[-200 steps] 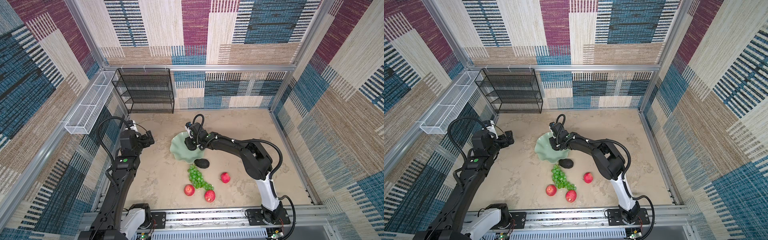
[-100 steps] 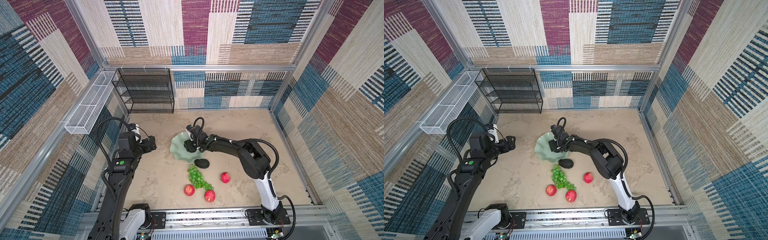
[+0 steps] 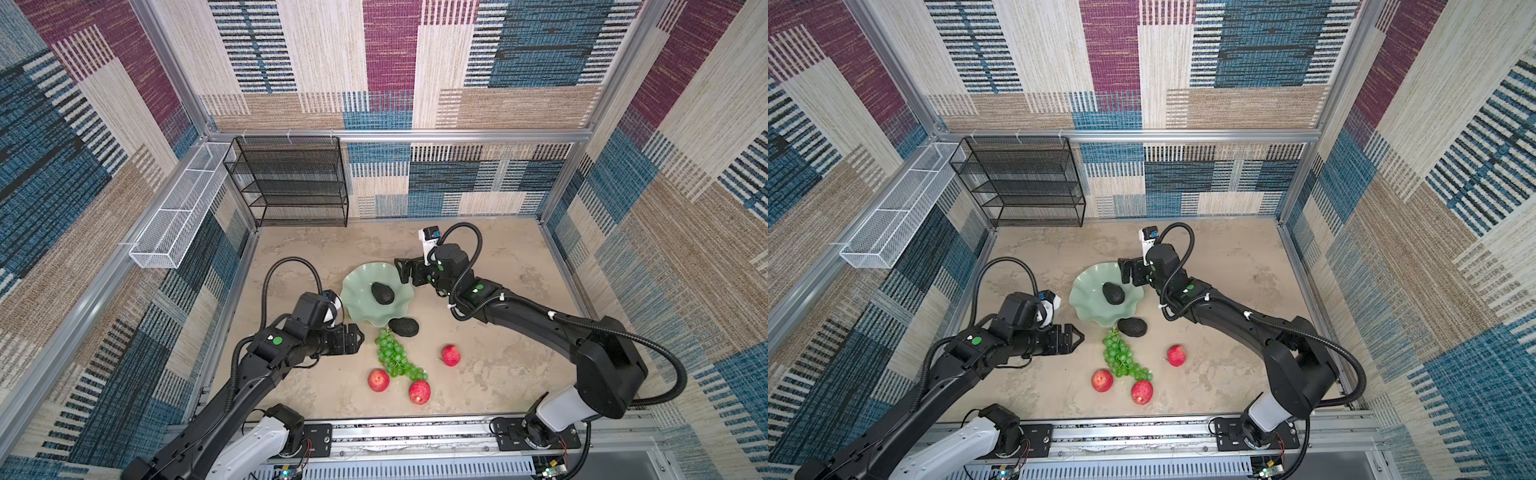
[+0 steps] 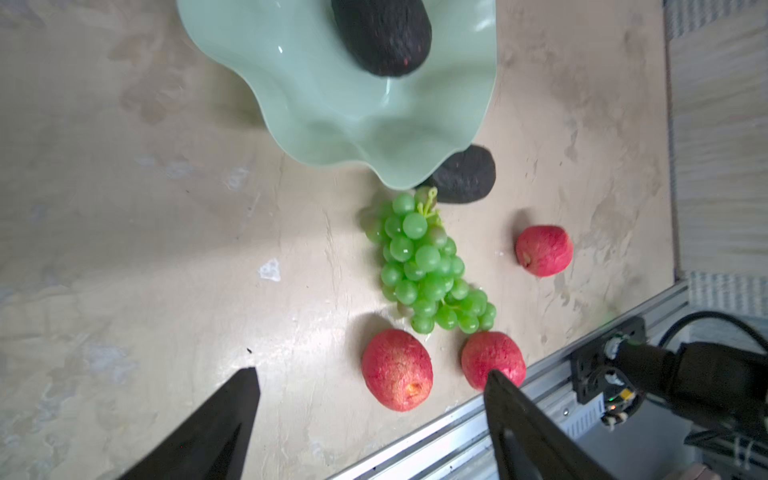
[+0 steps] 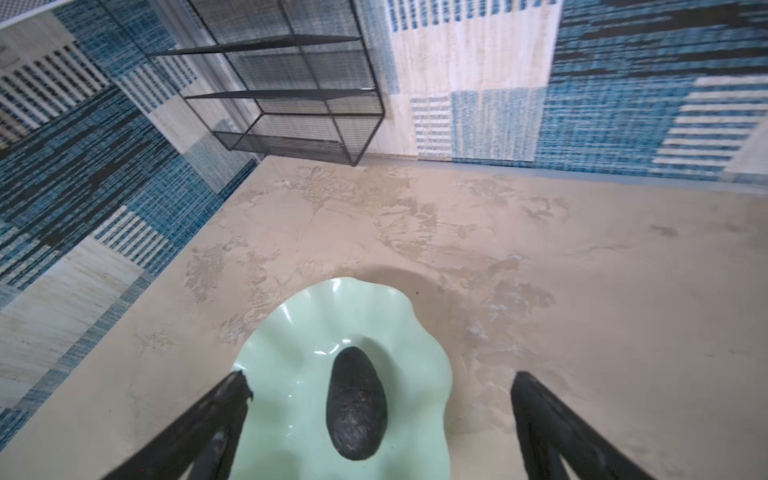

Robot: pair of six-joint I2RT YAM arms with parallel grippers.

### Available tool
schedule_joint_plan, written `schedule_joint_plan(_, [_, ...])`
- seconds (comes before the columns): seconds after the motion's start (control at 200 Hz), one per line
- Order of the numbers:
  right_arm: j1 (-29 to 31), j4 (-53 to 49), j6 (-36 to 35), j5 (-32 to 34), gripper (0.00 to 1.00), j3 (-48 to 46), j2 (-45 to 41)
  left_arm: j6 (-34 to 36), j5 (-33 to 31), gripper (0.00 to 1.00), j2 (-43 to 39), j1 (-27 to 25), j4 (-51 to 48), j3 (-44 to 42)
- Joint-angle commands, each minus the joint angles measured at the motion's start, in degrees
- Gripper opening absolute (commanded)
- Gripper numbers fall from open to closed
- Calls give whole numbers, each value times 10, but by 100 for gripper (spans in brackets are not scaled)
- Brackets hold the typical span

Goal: Place and organize the fake fruits in the fruit bowl
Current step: 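Place a red fruit in the bowl with the left gripper while the right withdraws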

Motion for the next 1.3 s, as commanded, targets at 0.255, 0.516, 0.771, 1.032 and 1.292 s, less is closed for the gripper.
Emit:
schedule_joint_plan(0.255, [-39, 33, 39, -1, 100, -77, -52, -129, -87, 91, 67, -200, 29, -44])
schedule_joint_plan(0.516, [-43, 38, 39, 1, 100, -93, -67, -130, -88, 92, 170, -244, 82, -35])
schedule_joint_plan(0.771, [-47, 40, 42, 3, 100, -107, -72, -134, -92, 85, 209, -245, 97, -55])
schedule_joint_plan(1.032, [-50, 46, 44, 1, 100, -108, -63, -144, -106, 58, 192, -245, 96, -77])
schedule_joint_plan(1.292, [-51, 45, 44, -3, 100, -109, -58, -78, -188, 55, 112, -232, -22, 24])
